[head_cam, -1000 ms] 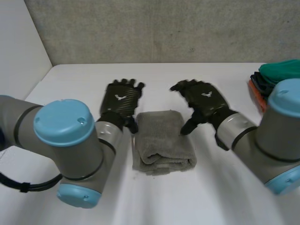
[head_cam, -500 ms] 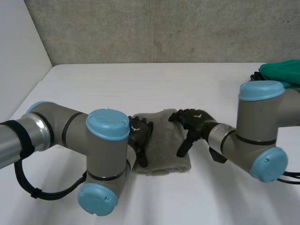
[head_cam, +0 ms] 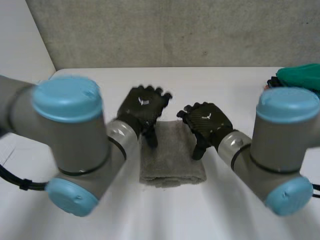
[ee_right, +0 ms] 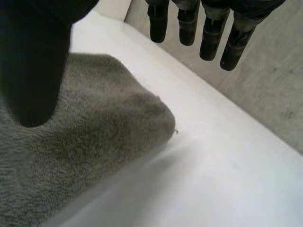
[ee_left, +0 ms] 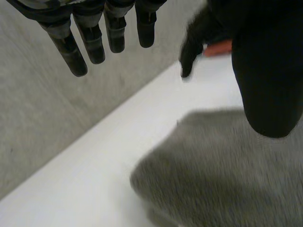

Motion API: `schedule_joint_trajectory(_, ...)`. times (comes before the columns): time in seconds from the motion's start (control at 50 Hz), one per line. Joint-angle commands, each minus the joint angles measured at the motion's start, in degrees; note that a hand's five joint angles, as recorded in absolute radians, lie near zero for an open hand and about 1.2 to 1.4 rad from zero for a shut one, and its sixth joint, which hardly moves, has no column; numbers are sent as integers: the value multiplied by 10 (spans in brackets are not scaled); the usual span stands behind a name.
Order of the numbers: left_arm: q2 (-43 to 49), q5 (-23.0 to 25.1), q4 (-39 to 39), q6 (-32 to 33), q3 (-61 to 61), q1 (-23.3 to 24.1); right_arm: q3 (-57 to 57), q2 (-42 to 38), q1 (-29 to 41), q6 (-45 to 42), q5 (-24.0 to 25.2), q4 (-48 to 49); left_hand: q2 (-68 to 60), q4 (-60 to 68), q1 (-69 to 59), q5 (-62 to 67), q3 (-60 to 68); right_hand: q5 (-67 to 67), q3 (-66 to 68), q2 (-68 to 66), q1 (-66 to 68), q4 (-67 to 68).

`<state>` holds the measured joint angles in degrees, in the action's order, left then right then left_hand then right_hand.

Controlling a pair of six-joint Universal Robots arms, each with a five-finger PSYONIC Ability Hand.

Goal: Fold the laundry.

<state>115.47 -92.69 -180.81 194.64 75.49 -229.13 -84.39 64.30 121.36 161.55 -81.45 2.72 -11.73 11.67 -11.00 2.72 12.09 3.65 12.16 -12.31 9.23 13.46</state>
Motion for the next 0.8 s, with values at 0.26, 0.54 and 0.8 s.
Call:
schedule_joint_trajectory(0.26, -89, 167, 61, -61, 5, -57, -133, -62, 73, -11, -48, 201, -7, 7, -14, -3, 3, -37, -22, 23, 8, -35)
schedule_joint_trajectory(0.54, -89, 168, 61, -64, 5, -55, -12, -139, 70, -19, -57, 225, -7, 7, -14, -3, 3, 256, 271, -270, 300, 258)
schedule_joint_trajectory(0.8, -90, 168, 61, -80, 5, -57, 27, -159, 53, -16, 52, 194, -8, 9, -16, -2, 5, 663, 678, -677, 708, 665)
